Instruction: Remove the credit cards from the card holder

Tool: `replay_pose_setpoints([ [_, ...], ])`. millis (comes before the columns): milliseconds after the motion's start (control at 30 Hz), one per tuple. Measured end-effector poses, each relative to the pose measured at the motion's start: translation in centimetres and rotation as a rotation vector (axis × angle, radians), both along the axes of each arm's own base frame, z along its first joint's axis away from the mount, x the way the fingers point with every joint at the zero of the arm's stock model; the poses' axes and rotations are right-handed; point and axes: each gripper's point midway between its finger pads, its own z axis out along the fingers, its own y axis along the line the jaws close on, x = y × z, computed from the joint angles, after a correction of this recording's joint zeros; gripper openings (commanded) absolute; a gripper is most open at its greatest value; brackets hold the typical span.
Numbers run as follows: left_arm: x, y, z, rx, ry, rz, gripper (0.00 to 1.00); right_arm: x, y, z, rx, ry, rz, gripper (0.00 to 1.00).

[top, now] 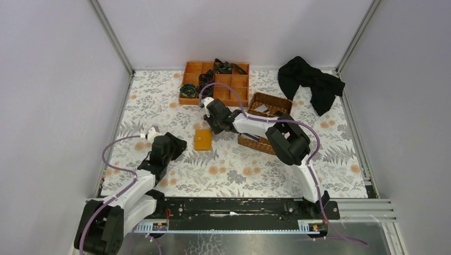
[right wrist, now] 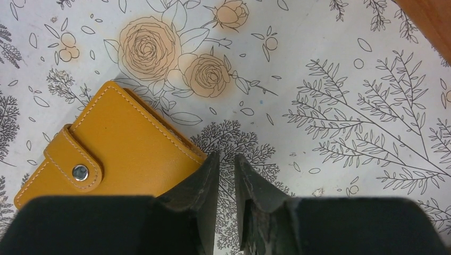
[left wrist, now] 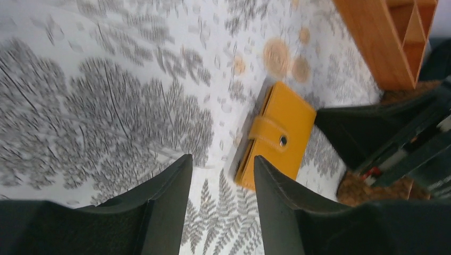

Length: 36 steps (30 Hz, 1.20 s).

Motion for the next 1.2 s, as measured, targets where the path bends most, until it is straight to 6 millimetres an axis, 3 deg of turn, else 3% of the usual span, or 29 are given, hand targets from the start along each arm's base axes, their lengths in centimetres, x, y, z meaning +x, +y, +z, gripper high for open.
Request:
replay_pose_setpoints([
  [167,-3.0,-3.5,-2.9,-0.120,0.039,-0.105,0.51,0.6,0.4,0.2,-0.012,-0.002,-0.008,0.25],
  [267,-3.6,-5.5,-2.5,-0.162,0.031,-0.164,0.50,1.5,1.1,0.3,-0.011,-0.013,-0.011,0.25],
  [500,-4.9,-6.7,-2.9,-0.206,0.046,-0.188,0.50,1.9,1.8,0.5,0.001,-0.009,-0.003,0.25],
  [700,-3.2,-7.2,-2.9,-0.199,0.041,-0.175,0.51,0.3,1.8,0.1,0.047,0.035,0.011,0.25],
  [933,-1.0,-8.1,-2.9,-0.167,0.056,-0.179,0.52,-1.9,0.0,0.1,0.048,0.076,0.010,0.25],
  [1200,0.1,-7.3,-2.5,-0.126,0.041,-0.156,0.54,-4.7,-2.3,0.7,0.057,0.129,0.006,0.25],
])
